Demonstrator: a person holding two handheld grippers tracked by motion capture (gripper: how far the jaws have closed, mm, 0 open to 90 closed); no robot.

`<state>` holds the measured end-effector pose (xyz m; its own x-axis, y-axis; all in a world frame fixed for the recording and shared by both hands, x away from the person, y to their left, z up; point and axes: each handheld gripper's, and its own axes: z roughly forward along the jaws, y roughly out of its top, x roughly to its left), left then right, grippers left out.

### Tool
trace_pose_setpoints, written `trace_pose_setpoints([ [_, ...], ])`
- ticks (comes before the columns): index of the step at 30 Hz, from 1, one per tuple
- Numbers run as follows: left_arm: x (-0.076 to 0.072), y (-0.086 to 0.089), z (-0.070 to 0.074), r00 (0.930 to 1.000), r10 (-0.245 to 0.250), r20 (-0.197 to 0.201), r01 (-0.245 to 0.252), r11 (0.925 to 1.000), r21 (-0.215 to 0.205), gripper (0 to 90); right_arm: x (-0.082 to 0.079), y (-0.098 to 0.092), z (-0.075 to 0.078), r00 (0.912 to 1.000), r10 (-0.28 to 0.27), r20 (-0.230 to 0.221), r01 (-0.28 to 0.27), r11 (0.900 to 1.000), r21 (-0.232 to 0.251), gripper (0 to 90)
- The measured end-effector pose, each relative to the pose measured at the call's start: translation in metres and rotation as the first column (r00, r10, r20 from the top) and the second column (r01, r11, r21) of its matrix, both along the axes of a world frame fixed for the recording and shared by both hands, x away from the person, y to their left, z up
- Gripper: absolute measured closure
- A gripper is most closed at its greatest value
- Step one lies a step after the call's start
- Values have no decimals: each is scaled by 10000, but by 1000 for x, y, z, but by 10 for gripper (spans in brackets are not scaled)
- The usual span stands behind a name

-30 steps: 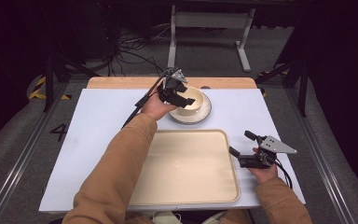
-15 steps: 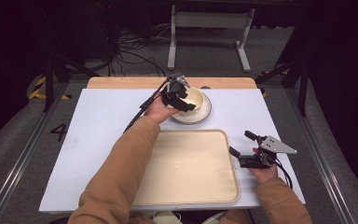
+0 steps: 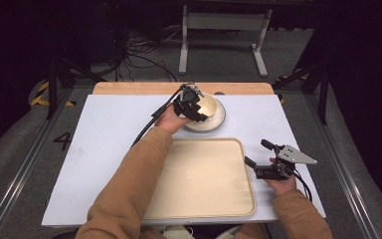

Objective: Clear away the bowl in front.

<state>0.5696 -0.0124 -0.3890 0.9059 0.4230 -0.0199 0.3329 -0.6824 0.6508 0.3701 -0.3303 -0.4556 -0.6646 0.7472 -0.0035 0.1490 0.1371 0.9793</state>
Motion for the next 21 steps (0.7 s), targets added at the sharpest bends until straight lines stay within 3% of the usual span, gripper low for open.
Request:
trace_pose_setpoints([
  [5,-1,-7,-6,9997,-221,43,217,9975,676,480,0,0,0,10000,6,1,-6,10000,11,42],
  [9,-2,-11,-9,9998,-205,83,197,9959,881,502,0,0,0,10000,-14,26,14,10000,14,41],
  [13,-4,-17,-10,9994,-274,194,243,9892,1449,570,0,0,0,10000,-12,30,12,10000,7,41],
  [21,-7,-24,-13,9989,-355,293,294,9818,1875,665,0,0,0,10000,-14,20,14,10000,18,41],
])
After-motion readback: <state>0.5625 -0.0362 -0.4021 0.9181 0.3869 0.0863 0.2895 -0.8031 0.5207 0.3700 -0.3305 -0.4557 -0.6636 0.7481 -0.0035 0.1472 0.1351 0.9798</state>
